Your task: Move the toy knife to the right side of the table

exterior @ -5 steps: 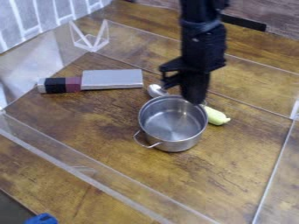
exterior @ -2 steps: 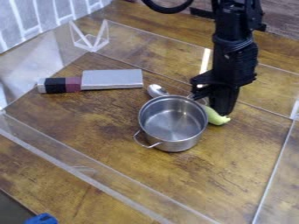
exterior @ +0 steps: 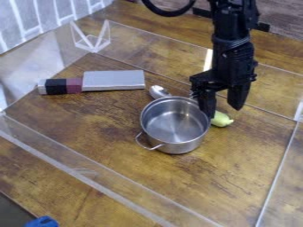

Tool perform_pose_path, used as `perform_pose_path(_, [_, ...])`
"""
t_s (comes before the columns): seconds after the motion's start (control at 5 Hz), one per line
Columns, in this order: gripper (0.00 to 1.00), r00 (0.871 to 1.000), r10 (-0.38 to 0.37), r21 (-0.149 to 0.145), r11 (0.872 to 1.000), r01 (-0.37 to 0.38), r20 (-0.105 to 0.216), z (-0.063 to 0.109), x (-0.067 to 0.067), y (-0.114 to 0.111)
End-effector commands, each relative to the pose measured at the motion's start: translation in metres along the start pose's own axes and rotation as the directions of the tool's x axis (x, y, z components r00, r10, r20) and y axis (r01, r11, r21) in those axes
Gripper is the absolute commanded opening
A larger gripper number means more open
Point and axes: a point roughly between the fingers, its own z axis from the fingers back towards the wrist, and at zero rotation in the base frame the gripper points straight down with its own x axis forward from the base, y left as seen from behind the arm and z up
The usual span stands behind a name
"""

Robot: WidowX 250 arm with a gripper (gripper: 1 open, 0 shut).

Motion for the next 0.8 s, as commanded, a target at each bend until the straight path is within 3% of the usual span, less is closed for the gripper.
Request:
perform_pose_path(0.0, [1.00, 1.000, -0.011, 0.057, 0.998, 0.012, -0.022, 0.017, -0.015, 0.004])
perform_pose_path(0.4, [1.00, 0.983, -0.182, 0.021, 0.983, 0.182, -0.005, -0.002, -0.013, -0.006])
perform_pose_path(0.6, [1.00, 0.984, -0.177, 0.017, 0.984, 0.177, 0.000, -0.010, -0.014, -0.011])
